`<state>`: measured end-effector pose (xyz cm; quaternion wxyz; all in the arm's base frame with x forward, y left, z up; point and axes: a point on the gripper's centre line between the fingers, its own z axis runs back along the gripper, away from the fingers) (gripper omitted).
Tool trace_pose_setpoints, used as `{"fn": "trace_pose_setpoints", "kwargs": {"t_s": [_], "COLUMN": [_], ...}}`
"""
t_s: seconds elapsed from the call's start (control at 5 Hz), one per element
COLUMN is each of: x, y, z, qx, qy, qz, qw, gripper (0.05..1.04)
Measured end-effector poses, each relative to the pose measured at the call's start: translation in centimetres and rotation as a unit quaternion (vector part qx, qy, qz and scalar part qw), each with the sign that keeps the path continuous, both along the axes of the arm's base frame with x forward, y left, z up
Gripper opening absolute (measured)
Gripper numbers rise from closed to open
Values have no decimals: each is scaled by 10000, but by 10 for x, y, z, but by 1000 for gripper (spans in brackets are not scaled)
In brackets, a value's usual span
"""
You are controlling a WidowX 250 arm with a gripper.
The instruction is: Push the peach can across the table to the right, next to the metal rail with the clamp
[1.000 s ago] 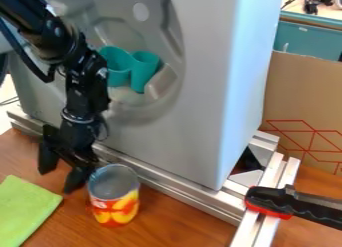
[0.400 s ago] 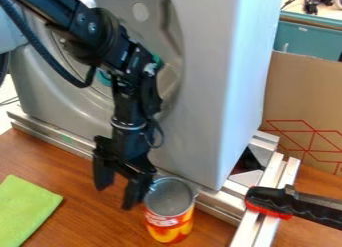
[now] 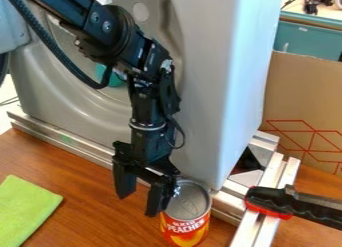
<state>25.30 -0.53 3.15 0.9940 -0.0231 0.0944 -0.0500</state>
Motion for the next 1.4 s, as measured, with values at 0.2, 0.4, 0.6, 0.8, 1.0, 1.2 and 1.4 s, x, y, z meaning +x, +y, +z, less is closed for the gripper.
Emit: {"fn": "trace_pose_setpoints", "kwargs": {"t_s": [0.2, 0.4, 0.6, 0.8, 1.0, 1.2, 1.4], "x": [-9, -24, -47, -76, -99, -115, -117], "y": [6, 19, 41, 61, 62, 85, 110], "z": [21, 57, 75, 77, 72, 63, 61], "qx": [208, 502, 948, 753, 732, 616, 769], "qy": [-240, -627, -485, 193, 318, 245, -44], "qz": [150, 397, 536, 306, 30, 40, 140], "qw": [9994, 9960, 9929, 9965, 9968, 9978, 9969], "gripper": [1000, 1000, 1000, 1000, 1000, 1000, 1000]}}
